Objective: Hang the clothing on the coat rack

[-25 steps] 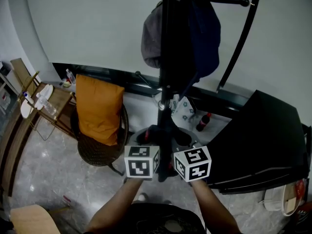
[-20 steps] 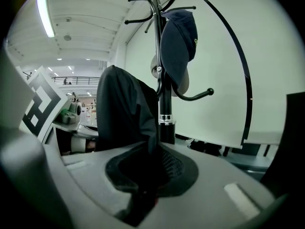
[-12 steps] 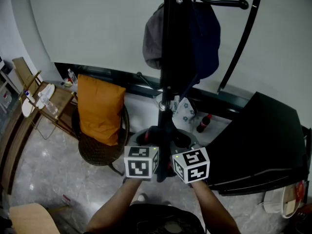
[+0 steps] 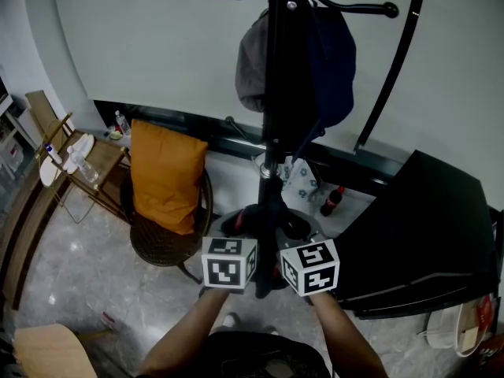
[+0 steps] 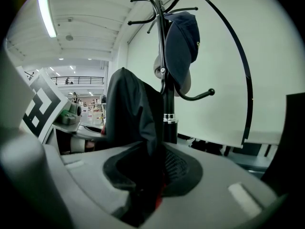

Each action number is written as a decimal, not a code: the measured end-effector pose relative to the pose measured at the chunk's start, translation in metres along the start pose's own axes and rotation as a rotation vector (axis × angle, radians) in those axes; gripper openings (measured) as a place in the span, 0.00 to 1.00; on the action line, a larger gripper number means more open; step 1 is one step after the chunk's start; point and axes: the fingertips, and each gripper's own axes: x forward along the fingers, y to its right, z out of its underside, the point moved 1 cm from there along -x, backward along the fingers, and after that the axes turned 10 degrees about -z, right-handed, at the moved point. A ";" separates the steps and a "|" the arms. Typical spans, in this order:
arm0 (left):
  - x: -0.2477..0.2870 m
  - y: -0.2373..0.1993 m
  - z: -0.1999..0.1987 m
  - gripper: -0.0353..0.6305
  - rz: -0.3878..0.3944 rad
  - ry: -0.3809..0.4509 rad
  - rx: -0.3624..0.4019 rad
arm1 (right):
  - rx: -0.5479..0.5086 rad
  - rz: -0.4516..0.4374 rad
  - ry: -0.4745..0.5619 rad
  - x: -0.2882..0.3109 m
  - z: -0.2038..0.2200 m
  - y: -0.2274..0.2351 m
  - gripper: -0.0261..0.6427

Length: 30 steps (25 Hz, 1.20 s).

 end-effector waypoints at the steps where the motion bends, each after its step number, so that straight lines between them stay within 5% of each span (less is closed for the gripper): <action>1: -0.001 0.000 0.001 0.07 0.000 0.000 0.001 | 0.001 0.000 0.001 -0.001 0.001 0.000 0.15; 30: -0.046 0.023 0.006 0.23 -0.006 0.033 0.016 | -0.008 -0.041 0.055 -0.042 -0.008 -0.019 0.18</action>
